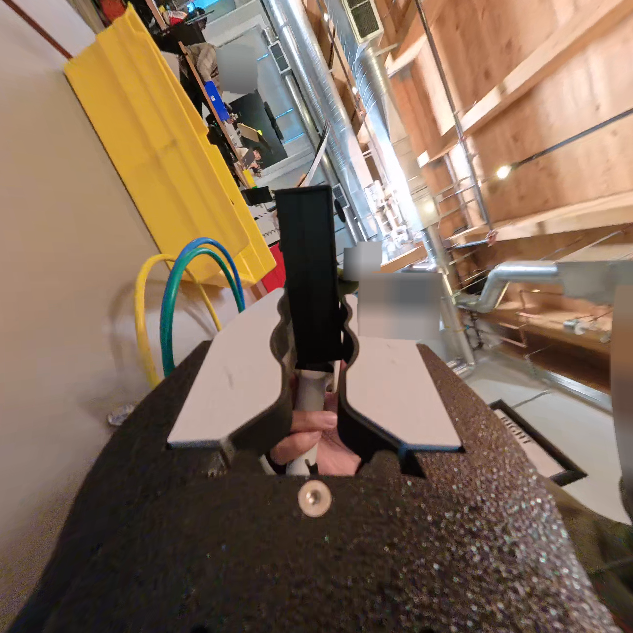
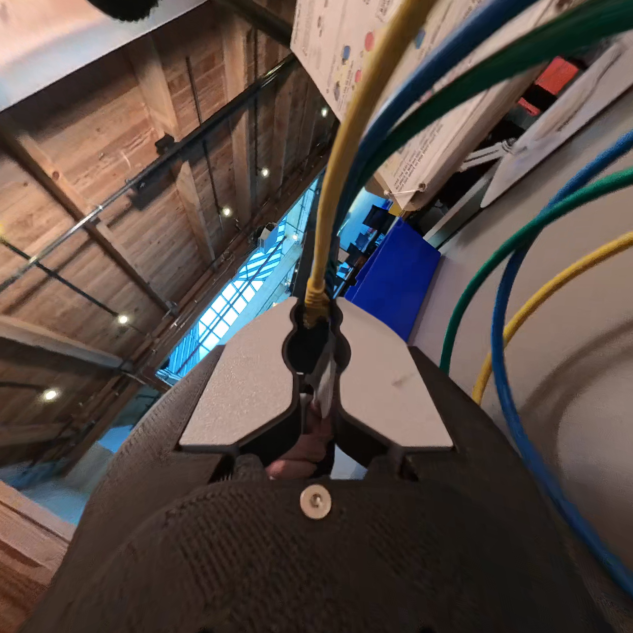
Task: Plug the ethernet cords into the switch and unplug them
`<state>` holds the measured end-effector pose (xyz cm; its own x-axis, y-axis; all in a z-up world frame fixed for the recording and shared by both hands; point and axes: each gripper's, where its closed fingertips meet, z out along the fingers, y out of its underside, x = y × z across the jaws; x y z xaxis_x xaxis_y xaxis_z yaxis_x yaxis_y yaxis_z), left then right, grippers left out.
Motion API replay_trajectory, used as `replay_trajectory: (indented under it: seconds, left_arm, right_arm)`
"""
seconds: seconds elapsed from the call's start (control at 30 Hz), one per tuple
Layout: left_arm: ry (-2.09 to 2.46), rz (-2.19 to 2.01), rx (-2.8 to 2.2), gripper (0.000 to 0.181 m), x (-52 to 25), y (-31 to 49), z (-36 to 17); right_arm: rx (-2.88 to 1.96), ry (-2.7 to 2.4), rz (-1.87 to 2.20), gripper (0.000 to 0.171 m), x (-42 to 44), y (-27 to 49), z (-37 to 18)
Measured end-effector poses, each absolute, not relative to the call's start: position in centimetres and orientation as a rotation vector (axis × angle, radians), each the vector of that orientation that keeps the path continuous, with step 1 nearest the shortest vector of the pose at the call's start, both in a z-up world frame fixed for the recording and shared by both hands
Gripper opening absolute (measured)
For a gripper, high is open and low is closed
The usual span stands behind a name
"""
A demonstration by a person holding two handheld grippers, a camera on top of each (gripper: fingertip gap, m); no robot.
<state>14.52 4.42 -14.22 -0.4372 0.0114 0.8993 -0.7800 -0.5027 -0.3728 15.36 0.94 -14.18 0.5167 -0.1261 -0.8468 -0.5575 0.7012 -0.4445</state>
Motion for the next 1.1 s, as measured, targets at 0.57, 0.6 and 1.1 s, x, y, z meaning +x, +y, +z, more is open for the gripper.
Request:
replay_trajectory:
  seconds: [0.57, 0.6, 1.1]
  left_arm:
    - [-0.874, 2.032, 1.400, 0.026, 14.6, 5.9, -16.0]
    - [-0.875, 2.033, 1.403, 0.026, 14.6, 5.8, -16.1]
    - [-0.895, 2.106, 1.426, 0.026, 14.7, 5.9, -16.0]
  right_arm:
    - [-0.662, 1.099, 0.323, 0.007, 14.1, 1.9, -16.3]
    - [-0.655, 1.103, 0.322, 0.007, 14.1, 1.9, -16.4]
    - [-0.688, 1.122, 0.326, 0.025, 14.5, 1.7, -16.9]
